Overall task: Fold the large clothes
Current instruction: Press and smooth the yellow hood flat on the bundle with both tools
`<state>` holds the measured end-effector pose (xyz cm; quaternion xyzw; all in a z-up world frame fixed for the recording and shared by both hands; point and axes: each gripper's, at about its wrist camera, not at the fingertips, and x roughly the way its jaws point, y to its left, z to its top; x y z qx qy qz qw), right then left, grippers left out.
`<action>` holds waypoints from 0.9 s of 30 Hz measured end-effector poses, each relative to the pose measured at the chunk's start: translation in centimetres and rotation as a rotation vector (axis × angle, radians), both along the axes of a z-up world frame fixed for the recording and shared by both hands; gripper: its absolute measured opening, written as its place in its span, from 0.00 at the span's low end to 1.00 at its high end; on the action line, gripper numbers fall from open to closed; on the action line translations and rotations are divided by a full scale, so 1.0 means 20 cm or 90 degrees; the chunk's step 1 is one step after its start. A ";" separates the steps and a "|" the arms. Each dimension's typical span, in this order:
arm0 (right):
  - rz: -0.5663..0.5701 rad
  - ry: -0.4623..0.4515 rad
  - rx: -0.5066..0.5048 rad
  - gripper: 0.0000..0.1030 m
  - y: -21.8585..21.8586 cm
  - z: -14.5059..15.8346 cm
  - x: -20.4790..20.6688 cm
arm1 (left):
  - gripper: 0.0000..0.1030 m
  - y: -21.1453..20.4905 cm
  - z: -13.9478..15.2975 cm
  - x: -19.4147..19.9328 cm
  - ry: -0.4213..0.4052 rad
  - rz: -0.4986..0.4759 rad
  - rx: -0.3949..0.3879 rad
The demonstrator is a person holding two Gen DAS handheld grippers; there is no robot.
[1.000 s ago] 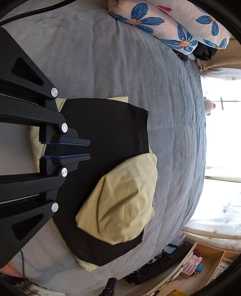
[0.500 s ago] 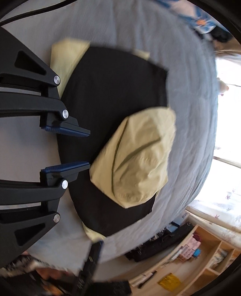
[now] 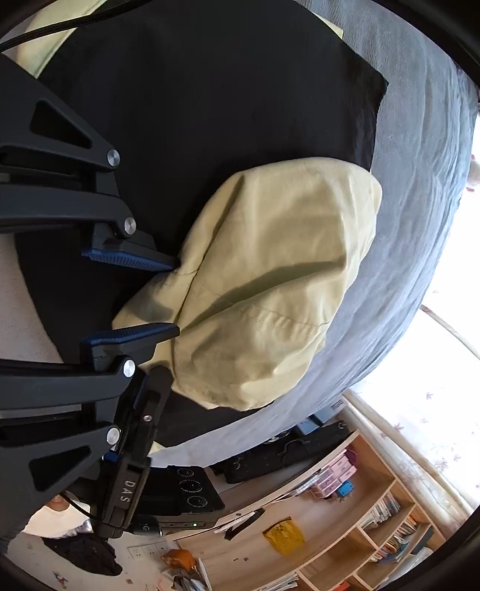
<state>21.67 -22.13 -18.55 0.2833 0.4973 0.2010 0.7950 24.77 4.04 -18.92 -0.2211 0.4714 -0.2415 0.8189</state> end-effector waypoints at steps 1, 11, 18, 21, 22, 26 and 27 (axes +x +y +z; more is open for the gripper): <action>-0.005 -0.005 -0.016 0.40 0.01 0.00 0.01 | 0.11 -0.01 -0.01 0.00 0.001 0.007 0.000; 0.014 -0.018 -0.152 0.13 0.05 0.02 -0.08 | 0.06 -0.17 -0.10 -0.09 0.036 0.020 0.066; -0.020 -0.019 -0.173 0.32 -0.04 0.16 -0.16 | 0.30 -0.15 0.05 -0.16 0.003 0.031 0.158; -0.031 -0.056 -0.180 0.32 -0.07 0.27 -0.19 | 0.32 -0.12 0.17 -0.18 -0.035 0.031 0.203; -0.033 -0.069 -0.188 0.32 -0.06 0.31 -0.19 | 0.32 -0.12 0.22 -0.17 -0.046 0.034 0.209; -0.031 -0.125 -0.226 0.32 0.03 0.43 -0.08 | 0.32 -0.14 0.34 -0.06 -0.070 0.055 0.205; -0.031 -0.137 -0.239 0.32 0.06 0.45 -0.04 | 0.32 -0.17 0.36 -0.01 -0.073 0.063 0.205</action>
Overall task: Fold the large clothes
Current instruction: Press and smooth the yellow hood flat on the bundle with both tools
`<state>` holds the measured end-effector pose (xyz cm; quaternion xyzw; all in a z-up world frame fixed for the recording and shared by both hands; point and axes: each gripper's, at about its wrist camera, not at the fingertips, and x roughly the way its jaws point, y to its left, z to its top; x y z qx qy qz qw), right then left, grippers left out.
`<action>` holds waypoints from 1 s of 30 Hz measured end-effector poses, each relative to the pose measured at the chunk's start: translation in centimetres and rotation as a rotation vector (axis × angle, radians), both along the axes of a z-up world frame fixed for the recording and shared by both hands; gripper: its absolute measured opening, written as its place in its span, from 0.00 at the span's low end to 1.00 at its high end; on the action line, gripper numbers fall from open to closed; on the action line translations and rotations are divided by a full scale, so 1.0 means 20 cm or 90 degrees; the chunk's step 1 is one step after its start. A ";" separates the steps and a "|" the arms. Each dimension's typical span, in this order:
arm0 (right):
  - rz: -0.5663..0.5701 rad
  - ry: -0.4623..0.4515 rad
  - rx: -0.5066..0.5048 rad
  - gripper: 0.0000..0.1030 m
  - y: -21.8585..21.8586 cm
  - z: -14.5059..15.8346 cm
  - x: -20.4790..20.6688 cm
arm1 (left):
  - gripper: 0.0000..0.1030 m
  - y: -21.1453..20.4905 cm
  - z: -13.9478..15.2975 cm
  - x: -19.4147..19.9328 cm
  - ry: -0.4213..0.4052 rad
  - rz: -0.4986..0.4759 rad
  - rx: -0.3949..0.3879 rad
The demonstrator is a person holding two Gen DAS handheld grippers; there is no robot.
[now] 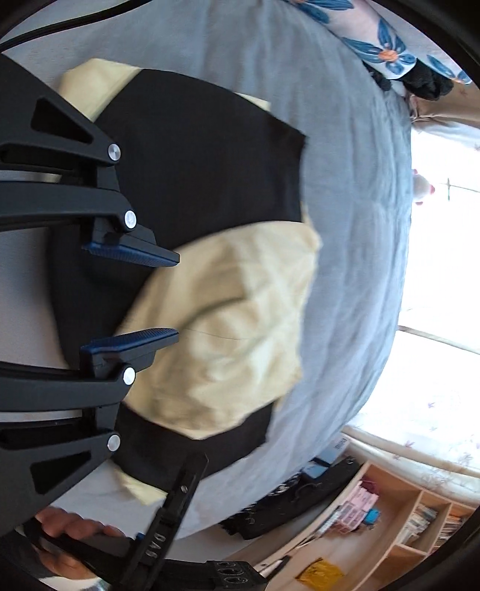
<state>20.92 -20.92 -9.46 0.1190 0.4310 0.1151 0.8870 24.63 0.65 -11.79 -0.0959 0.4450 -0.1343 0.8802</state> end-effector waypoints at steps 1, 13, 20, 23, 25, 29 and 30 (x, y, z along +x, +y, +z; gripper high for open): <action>-0.001 -0.009 -0.013 0.32 0.02 0.01 0.04 | 0.32 -0.02 0.01 0.05 -0.002 0.005 -0.001; 0.001 0.072 -0.048 0.32 0.09 -0.28 0.40 | 0.32 -0.06 -0.24 0.37 0.049 0.050 0.032; 0.031 0.048 -0.106 0.32 0.07 -0.42 0.14 | 0.32 -0.09 -0.38 0.21 0.027 0.008 0.132; 0.032 0.050 -0.124 0.32 0.10 -0.40 0.12 | 0.32 -0.09 -0.36 0.21 0.029 0.012 0.137; 0.026 0.050 -0.078 0.32 0.07 -0.35 0.11 | 0.32 -0.09 -0.33 0.18 0.030 0.019 0.118; 0.025 0.020 -0.050 0.32 0.07 -0.27 0.04 | 0.39 -0.07 -0.22 0.06 -0.006 0.029 0.049; 0.022 0.021 -0.055 0.32 0.08 -0.27 0.03 | 0.45 -0.07 -0.23 0.04 -0.006 0.029 0.046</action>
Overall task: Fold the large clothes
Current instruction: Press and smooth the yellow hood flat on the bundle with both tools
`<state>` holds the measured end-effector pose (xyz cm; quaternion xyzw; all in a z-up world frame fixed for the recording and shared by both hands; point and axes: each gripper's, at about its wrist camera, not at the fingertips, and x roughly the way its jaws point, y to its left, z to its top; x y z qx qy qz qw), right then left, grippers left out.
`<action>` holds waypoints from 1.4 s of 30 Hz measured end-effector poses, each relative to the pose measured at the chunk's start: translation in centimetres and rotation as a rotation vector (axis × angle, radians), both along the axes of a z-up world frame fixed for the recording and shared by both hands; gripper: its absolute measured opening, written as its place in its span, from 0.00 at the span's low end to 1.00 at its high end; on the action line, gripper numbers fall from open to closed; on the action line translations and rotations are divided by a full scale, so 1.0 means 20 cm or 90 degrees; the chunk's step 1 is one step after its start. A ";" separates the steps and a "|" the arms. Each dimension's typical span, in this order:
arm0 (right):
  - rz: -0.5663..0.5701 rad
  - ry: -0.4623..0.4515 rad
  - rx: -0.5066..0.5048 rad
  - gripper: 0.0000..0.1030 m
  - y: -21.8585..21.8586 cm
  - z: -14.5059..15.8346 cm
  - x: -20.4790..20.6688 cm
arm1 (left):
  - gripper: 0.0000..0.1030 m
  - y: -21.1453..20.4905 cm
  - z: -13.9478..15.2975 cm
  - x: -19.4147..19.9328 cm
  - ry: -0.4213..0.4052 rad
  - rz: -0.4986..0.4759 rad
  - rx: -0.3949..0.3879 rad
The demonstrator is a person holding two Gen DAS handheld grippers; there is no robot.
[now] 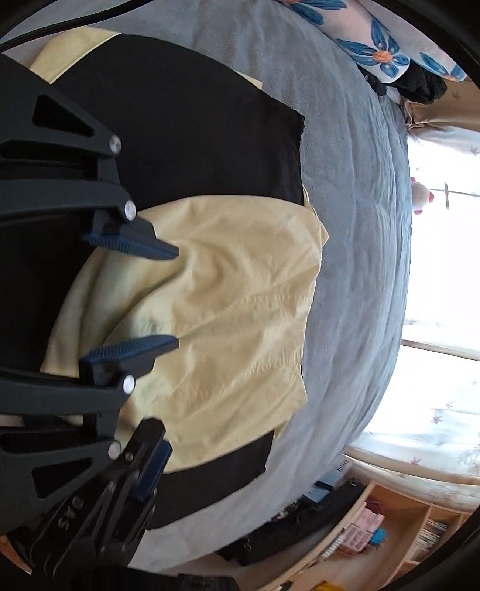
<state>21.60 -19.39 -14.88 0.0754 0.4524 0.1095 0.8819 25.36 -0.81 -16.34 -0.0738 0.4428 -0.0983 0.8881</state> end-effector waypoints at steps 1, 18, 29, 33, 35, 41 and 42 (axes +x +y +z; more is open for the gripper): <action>-0.008 0.003 -0.006 0.32 -0.01 -0.01 -0.01 | 0.45 -0.01 -0.01 -0.03 0.003 0.004 0.005; -0.060 0.014 0.042 0.32 -0.15 0.11 -0.15 | 0.56 0.09 0.05 -0.18 0.044 0.053 0.000; -0.053 -0.050 0.038 0.32 -0.03 0.37 -0.48 | 0.64 0.23 0.27 -0.52 0.054 0.076 0.002; -0.044 -0.061 0.038 0.32 0.02 0.40 -0.57 | 0.65 0.28 0.27 -0.64 0.065 0.076 -0.009; -0.033 -0.066 0.031 0.32 0.05 0.41 -0.60 | 0.65 0.30 0.28 -0.69 0.070 0.071 -0.011; -0.016 -0.086 0.000 0.32 0.13 0.42 -0.66 | 0.65 0.40 0.27 -0.76 0.071 0.076 -0.024; -0.012 -0.088 -0.001 0.32 0.14 0.42 -0.66 | 0.65 0.41 0.26 -0.76 0.073 0.079 -0.028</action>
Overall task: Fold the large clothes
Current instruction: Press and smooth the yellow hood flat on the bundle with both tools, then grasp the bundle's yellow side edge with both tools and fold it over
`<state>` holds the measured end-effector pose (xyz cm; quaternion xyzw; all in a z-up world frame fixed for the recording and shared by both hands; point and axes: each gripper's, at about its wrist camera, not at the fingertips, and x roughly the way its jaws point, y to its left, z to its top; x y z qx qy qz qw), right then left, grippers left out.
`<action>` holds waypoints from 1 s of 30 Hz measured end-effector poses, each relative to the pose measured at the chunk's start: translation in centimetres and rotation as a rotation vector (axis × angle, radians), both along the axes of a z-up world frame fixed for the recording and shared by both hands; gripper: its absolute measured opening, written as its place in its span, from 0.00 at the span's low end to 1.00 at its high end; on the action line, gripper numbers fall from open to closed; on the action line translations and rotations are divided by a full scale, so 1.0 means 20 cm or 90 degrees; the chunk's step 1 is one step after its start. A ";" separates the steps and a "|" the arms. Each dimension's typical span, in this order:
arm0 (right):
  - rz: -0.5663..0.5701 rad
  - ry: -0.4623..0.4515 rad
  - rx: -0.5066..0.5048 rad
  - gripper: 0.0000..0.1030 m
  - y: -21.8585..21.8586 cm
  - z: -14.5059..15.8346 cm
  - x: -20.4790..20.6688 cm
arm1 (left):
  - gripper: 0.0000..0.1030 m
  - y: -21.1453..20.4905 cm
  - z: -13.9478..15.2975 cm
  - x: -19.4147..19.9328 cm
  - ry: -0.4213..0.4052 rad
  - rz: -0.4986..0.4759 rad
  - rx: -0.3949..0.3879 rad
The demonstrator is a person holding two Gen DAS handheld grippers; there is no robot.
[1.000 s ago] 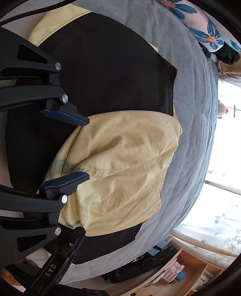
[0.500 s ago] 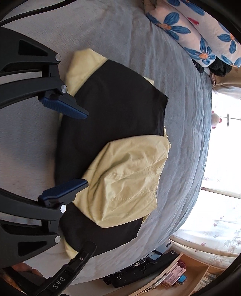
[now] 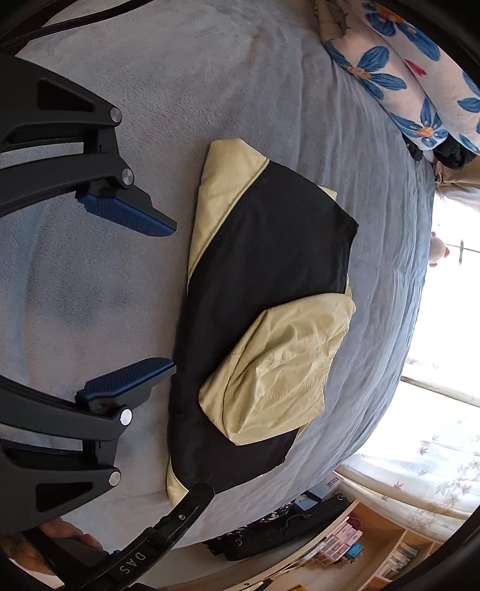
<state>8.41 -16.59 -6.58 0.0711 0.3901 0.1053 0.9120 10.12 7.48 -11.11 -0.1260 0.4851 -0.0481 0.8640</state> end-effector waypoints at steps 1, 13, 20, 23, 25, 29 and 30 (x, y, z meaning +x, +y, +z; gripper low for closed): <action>0.002 0.000 -0.004 0.32 0.01 -0.01 0.00 | 0.65 0.01 -0.01 0.00 0.001 0.003 -0.004; 0.009 0.015 -0.011 0.32 0.09 -0.12 0.08 | 0.65 0.17 -0.31 0.05 0.012 0.031 -0.154; 0.011 0.025 -0.003 0.32 0.10 -0.18 0.16 | 0.65 0.26 -0.48 0.20 0.015 0.081 -0.231; 0.017 0.028 -0.007 0.32 0.12 -0.21 0.20 | 0.65 0.31 -0.55 0.30 0.022 0.111 -0.259; 0.018 0.027 -0.009 0.32 0.12 -0.22 0.24 | 0.65 0.34 -0.58 0.36 0.013 0.128 -0.270; 0.016 0.026 -0.010 0.32 0.14 -0.25 0.35 | 0.64 0.38 -0.59 0.49 -0.016 0.160 -0.270; 0.015 0.024 -0.009 0.32 0.14 -0.25 0.38 | 0.59 0.38 -0.59 0.52 -0.025 0.169 -0.263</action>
